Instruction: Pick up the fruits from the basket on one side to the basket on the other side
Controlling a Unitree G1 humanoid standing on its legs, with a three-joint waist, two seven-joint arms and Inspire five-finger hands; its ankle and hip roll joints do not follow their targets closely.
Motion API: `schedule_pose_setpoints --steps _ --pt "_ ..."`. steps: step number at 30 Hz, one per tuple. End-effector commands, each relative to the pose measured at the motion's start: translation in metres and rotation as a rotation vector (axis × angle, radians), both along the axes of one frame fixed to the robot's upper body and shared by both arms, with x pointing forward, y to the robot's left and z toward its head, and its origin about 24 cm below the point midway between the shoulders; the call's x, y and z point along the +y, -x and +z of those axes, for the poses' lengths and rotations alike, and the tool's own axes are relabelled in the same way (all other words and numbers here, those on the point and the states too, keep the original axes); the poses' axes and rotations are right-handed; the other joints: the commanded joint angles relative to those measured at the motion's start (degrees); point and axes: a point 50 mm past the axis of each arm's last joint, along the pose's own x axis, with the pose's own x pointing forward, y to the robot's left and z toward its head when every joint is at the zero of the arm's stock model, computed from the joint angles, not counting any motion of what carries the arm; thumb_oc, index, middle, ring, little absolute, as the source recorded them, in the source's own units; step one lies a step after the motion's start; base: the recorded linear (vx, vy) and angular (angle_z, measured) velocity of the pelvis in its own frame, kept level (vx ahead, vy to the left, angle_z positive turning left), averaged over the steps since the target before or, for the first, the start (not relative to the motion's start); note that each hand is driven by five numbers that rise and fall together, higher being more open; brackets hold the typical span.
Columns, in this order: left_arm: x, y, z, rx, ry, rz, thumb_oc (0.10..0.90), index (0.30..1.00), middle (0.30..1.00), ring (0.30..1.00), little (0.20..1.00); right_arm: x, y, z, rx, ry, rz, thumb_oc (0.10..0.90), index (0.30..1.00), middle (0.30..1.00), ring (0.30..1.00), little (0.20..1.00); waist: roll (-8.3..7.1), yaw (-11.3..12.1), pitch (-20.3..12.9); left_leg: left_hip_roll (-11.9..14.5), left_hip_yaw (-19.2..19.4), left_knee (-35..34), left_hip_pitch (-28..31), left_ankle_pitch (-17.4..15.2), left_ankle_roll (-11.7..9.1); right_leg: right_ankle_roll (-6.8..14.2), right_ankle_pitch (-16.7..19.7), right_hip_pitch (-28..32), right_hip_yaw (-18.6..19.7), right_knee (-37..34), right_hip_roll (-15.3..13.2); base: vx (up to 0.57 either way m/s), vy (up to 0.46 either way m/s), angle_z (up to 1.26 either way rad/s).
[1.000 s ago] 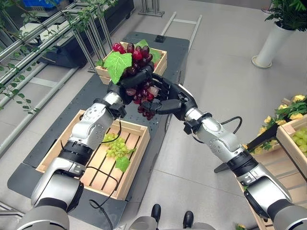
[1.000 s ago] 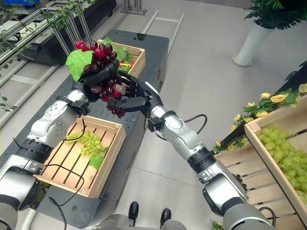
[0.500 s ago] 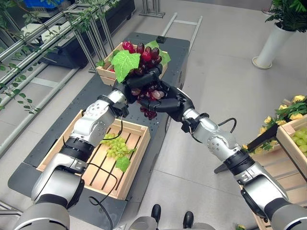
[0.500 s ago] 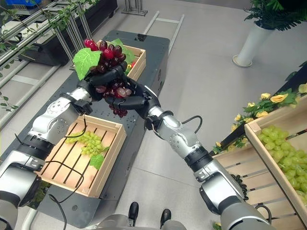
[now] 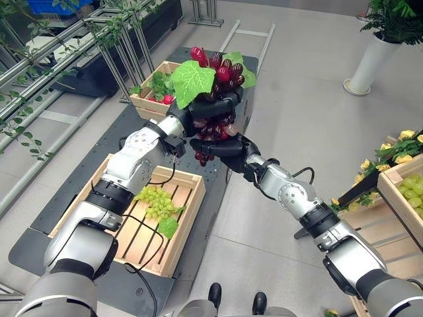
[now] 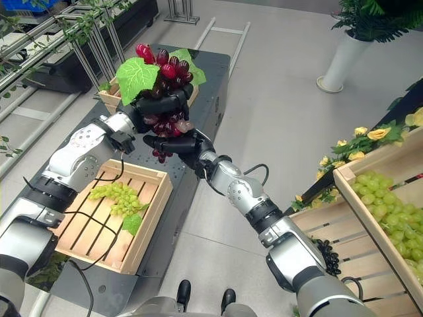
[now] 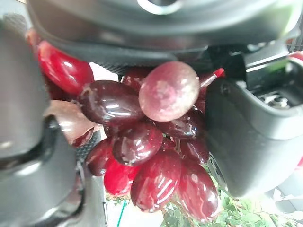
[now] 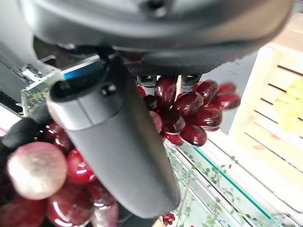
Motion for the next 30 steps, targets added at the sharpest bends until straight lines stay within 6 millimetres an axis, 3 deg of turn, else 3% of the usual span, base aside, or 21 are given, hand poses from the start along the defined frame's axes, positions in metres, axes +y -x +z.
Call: schedule_pose_setpoints --steps 1,10,12,13,25,26,27,28,30 --pt "-0.015 -0.008 0.038 -0.144 0.063 -0.067 0.400 0.300 0.300 0.300 0.300 0.020 -0.003 0.048 -0.172 -0.192 -0.037 0.800 0.900 0.900 0.900 0.900 1.65 0.88 -14.58 -2.96 0.10 -1.03 0.07 -3.90 -1.00 -2.03 -0.08 -0.70 1.15 0.09 1.33 0.00 0.000 0.00" --pt "-0.009 -0.014 0.024 -0.092 0.009 -0.051 0.400 0.300 0.300 0.300 0.300 0.009 -0.008 0.066 -0.288 -0.162 -0.130 0.800 0.900 0.900 0.900 0.900 1.77 0.59 -14.73 -2.94 0.64 -1.03 0.27 -3.95 -0.84 -1.85 0.14 -0.73 1.50 0.09 1.25 0.00 0.000 0.00" --pt "-0.008 -0.014 0.022 -0.082 0.004 -0.037 0.400 0.300 0.300 0.300 0.300 0.005 -0.008 0.067 -0.289 -0.168 -0.154 0.482 0.422 0.422 0.422 0.422 1.82 0.53 -14.68 -2.90 0.73 -1.03 0.31 -3.93 -0.87 -1.81 0.17 -0.70 1.55 0.09 1.23 0.00 0.000 0.00" --pt "-0.006 -0.015 0.021 -0.075 0.007 -0.027 0.400 0.300 0.300 0.300 0.300 0.003 -0.009 0.067 -0.282 -0.183 -0.165 0.400 0.300 0.300 0.300 0.300 1.83 0.47 -14.71 -2.90 0.75 -1.03 0.37 -4.04 -0.83 -1.76 0.14 -0.68 1.64 0.09 1.23 0.00 0.000 0.00" --pt "0.005 -0.020 0.014 -0.062 0.047 0.059 0.400 0.300 0.300 0.300 0.300 -0.005 -0.012 0.059 -0.223 -0.255 -0.182 0.400 0.300 0.300 0.300 0.300 1.91 0.01 -14.32 -2.83 1.23 -1.03 0.51 -4.35 -0.80 -1.76 -0.04 -0.73 1.82 0.09 1.17 0.00 0.001 -0.01" --pt "0.006 -0.020 0.013 -0.055 0.047 0.071 0.493 0.439 0.439 0.439 0.439 -0.006 -0.012 0.058 -0.217 -0.260 -0.186 0.400 0.300 0.300 0.300 0.300 1.92 0.01 -14.32 -2.83 1.27 -1.03 0.55 -4.36 -0.80 -1.77 -0.05 -0.70 1.83 0.09 1.17 0.00 0.000 0.00" --pt "0.008 -0.021 0.011 -0.046 0.044 0.087 0.714 0.771 0.771 0.771 0.771 -0.007 -0.013 0.058 -0.212 -0.266 -0.187 0.400 0.300 0.300 0.300 0.300 1.92 -0.03 -14.30 -2.81 1.30 -1.03 0.59 -4.39 -0.82 -1.78 -0.08 -0.68 1.88 0.09 1.18 0.00 0.000 0.00" --pt "0.010 -0.022 0.009 -0.035 0.044 0.105 0.800 0.900 0.900 0.900 0.900 -0.007 -0.013 0.058 -0.208 -0.270 -0.190 0.400 0.300 0.300 0.300 0.300 1.94 -0.06 -14.26 -2.78 1.34 -1.03 0.62 -4.40 -0.84 -1.79 -0.08 -0.67 1.91 0.09 1.19 0.00 0.000 0.00" --pt "0.016 -0.024 0.004 -0.012 0.038 0.132 0.800 0.900 0.900 0.900 0.900 -0.008 -0.014 0.057 -0.204 -0.273 -0.197 0.400 0.300 0.300 0.300 0.300 1.95 -0.15 -14.23 -2.74 1.44 -1.03 0.72 -4.42 -0.85 -1.75 -0.09 -0.59 1.91 0.09 1.17 0.00 0.000 0.00"
